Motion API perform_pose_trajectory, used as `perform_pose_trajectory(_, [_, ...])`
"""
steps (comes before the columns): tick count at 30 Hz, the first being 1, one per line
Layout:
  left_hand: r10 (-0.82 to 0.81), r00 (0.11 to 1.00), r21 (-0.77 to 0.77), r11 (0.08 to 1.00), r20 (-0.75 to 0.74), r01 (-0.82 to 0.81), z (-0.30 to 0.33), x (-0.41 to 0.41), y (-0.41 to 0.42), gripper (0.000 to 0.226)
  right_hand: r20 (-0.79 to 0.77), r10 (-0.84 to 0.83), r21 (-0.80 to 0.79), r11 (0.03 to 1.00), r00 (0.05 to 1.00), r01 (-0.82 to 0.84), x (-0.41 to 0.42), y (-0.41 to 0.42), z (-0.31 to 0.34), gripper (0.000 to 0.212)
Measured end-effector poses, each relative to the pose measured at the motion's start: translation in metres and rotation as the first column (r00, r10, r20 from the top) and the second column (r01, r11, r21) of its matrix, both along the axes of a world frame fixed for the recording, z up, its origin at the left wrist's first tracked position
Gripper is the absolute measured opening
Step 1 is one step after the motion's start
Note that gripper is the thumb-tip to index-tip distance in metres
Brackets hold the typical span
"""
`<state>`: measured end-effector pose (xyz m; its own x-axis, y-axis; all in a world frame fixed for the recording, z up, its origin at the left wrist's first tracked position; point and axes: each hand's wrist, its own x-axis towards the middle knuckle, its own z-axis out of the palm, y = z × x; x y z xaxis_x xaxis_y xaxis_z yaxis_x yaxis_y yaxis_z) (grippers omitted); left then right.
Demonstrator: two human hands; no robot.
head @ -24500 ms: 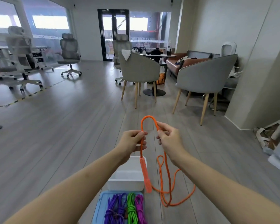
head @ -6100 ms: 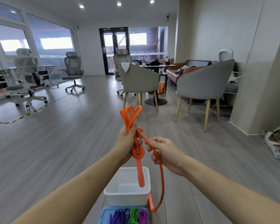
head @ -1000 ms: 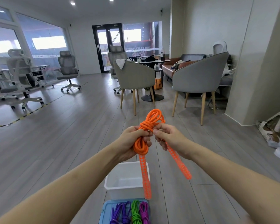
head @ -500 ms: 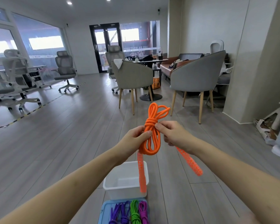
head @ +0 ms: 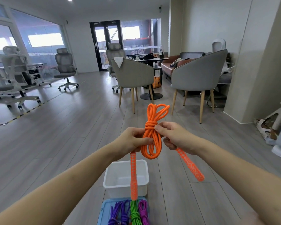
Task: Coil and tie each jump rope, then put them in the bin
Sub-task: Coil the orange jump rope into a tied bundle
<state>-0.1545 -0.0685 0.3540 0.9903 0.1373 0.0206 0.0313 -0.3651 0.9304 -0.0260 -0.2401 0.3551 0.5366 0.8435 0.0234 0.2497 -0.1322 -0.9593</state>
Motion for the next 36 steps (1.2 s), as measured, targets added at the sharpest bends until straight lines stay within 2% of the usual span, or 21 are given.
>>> perform_pose_trajectory(6, [0.072, 0.996, 0.076, 0.994, 0.051, -0.076, -0.004, 0.005, 0.0, 0.012, -0.01, 0.021, -0.024, 0.999, 1.0, -0.022, -0.001, 0.002, -0.003, 0.029])
perform_pose_trajectory(12, [0.122, 0.988, 0.046, 0.991, 0.092, -0.126, -0.011, 0.007, -0.002, 0.012, 0.071, -0.06, -0.086, 0.994, 0.996, 0.066, -0.01, 0.01, -0.005, 0.028])
perform_pose_trajectory(16, [0.116, 0.988, 0.079, 0.989, 0.105, -0.124, -0.012, 0.009, -0.005, 0.013, -0.069, -0.065, -0.081, 0.995, 0.996, 0.059, -0.008, 0.01, -0.005, 0.028])
perform_pose_trajectory(21, [0.076, 0.994, 0.225, 0.97, 0.078, -0.092, -0.013, 0.015, -0.003, 0.011, -0.096, -0.047, -0.143, 0.989, 0.994, 0.033, -0.001, 0.003, -0.001, 0.025])
perform_pose_trajectory(27, [0.096, 0.991, 0.282, 0.952, 0.09, -0.118, -0.021, 0.019, -0.007, 0.016, -0.213, -0.103, -0.207, 0.977, 0.971, 0.058, -0.005, 0.001, 0.002, 0.026])
perform_pose_trajectory(32, [0.069, 0.991, 0.222, 0.971, 0.118, -0.094, -0.016, 0.019, -0.008, 0.016, -0.51, -0.025, -0.078, 0.997, 0.86, -0.017, 0.005, -0.001, 0.0, 0.026])
perform_pose_trajectory(34, [0.068, 0.995, 0.084, 0.994, 0.071, -0.074, -0.01, 0.017, -0.006, 0.021, -0.465, 0.018, -0.051, 0.998, 0.885, -0.047, 0.008, -0.003, 0.002, 0.028])
perform_pose_trajectory(36, [0.04, 0.999, -0.131, 0.991, -0.017, -0.042, -0.006, 0.018, -0.002, 0.028, -0.346, 0.05, -0.04, 0.997, 0.937, -0.068, 0.008, -0.005, 0.003, 0.031])
